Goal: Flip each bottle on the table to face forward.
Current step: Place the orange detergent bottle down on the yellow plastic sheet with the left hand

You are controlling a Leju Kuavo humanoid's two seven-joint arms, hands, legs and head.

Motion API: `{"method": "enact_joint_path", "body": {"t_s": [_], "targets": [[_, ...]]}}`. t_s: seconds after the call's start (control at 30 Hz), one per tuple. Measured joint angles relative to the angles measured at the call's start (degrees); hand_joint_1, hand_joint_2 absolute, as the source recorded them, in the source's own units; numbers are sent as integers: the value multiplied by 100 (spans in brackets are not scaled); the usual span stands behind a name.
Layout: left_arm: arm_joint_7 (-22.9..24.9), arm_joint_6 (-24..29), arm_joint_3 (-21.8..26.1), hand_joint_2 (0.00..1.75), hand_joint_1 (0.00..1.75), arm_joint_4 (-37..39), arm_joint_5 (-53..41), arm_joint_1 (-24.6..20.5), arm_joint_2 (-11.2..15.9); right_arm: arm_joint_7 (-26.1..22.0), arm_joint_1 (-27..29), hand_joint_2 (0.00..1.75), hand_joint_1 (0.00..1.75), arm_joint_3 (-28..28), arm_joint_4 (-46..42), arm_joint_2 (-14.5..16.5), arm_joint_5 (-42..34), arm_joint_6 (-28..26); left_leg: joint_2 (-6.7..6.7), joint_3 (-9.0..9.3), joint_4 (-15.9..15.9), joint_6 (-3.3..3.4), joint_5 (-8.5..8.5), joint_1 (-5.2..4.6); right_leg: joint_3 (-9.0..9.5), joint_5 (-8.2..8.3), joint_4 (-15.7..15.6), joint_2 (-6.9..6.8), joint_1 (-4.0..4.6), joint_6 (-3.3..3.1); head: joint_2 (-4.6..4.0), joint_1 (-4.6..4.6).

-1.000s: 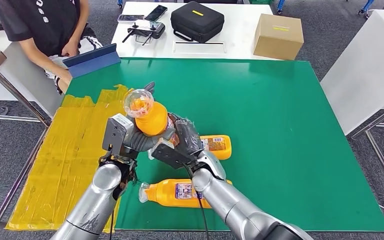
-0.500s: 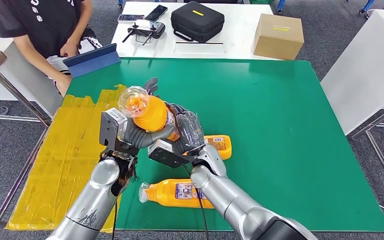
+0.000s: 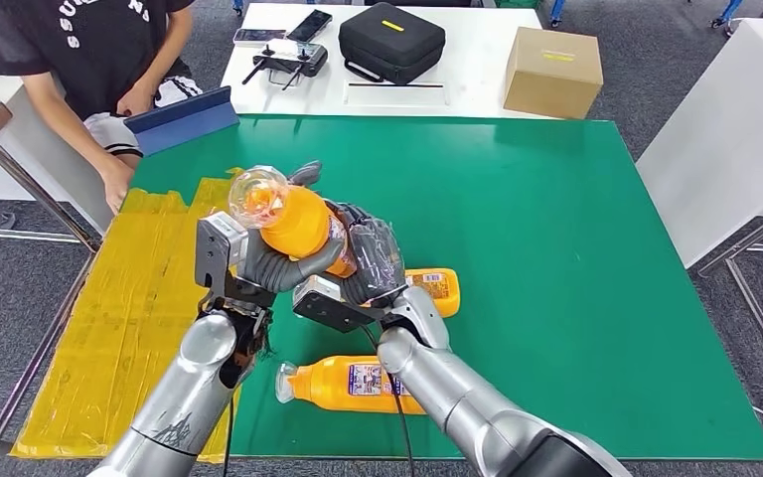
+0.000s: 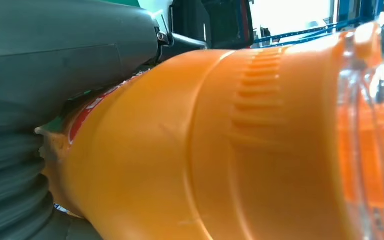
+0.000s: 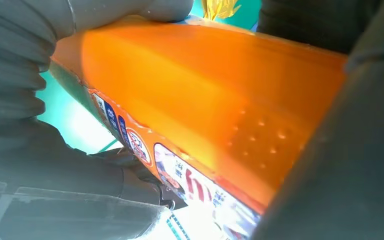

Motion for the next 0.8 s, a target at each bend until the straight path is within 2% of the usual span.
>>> {"method": "enact_joint_path", "body": {"t_s": [0.3, 0.67, 0.7, 0.8], "targets": [[-305, 361, 5, 175, 175, -6, 203, 98, 8, -44, 0, 175, 175, 75, 10, 5, -4, 56, -1, 0, 0, 0, 0, 0, 0, 0, 0, 0, 0, 0, 0, 0], [-418, 561, 10, 175, 175, -32, 214, 220, 8, -176, -7, 175, 175, 91, 194, 71, -62, 20, -1, 0, 0, 0, 0, 0, 0, 0, 0, 0, -1, 0, 0, -1], [-426, 585, 13, 175, 175, -38, 204, 231, 8, -174, -9, 175, 147, 93, 207, 77, -57, 19, -1, 0, 0, 0, 0, 0, 0, 0, 0, 0, -1, 0, 0, -1], [-467, 729, 40, 175, 175, -55, 135, 263, 8, -105, -26, 175, 16, 111, 241, 90, -10, 8, -1, 0, 0, 0, 0, 0, 0, 0, 0, 0, -1, 0, 0, -1]]}}
